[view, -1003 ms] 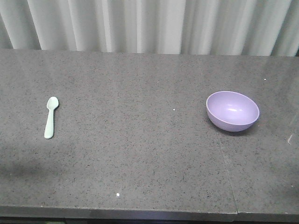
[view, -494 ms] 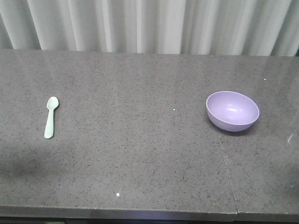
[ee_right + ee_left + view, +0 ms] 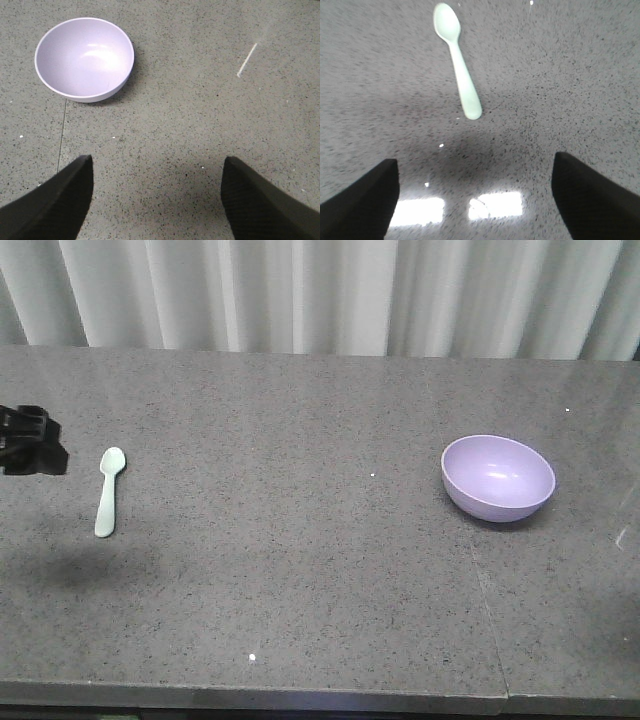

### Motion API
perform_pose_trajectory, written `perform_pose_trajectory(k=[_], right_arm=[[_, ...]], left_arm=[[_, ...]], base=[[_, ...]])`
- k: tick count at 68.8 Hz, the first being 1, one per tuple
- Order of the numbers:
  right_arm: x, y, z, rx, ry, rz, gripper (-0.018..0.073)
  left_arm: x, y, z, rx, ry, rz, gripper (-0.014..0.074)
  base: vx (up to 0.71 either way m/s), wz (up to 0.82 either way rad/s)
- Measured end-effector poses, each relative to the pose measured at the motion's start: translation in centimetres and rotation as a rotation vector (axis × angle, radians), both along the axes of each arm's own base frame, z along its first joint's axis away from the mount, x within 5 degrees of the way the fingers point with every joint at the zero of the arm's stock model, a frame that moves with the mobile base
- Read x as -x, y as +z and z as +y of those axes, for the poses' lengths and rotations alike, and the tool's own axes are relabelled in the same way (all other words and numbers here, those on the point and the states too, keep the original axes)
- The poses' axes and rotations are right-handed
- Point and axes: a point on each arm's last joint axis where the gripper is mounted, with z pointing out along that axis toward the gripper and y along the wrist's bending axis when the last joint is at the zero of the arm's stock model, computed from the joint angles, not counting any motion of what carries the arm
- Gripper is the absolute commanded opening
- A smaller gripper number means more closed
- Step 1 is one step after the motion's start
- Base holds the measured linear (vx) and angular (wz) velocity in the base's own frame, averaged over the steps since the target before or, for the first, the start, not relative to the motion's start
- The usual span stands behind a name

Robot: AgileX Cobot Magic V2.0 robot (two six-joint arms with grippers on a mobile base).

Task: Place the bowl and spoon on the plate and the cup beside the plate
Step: 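Lower the left gripper onto the white spoon and grasp it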

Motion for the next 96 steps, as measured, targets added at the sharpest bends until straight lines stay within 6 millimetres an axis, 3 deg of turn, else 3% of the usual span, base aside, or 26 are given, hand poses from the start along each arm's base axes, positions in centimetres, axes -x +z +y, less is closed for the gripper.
perform_pose_trajectory(k=[17, 39, 47, 64, 96], right_arm=[[0.0, 0.0, 0.0, -0.002, 0.001, 0.000, 0.0527], [0.0, 0.0, 0.0, -0.004, 0.001, 0.000, 0.0527], [0.0, 0.0, 0.0, -0.004, 0.001, 0.000, 0.0527], [0.0, 0.0, 0.0, -0.004, 0.000, 0.000, 0.0527], [0.0, 0.0, 0.0, -0.006, -0.002, 0.000, 0.0527]], left_arm=[[-5.3, -5.3, -1.4, 0.022, 0.044, 0.103, 0.0585], [-11.2, -6.9, -1.2, -0.049, 0.105, 0.148, 0.0585], [-12.8, -8.4, -1.3, -0.062, 0.112, 0.190, 0.0585], [-14.3, -11.7, -1.4, -0.070, 0.115, 0.256, 0.0585], [-15.1, -13.8, -1.5, -0.073, 0.116, 0.276, 0.0557]], base=[[0.00, 0.00], [0.00, 0.00], [0.00, 0.00], [0.00, 0.00], [0.00, 0.00]])
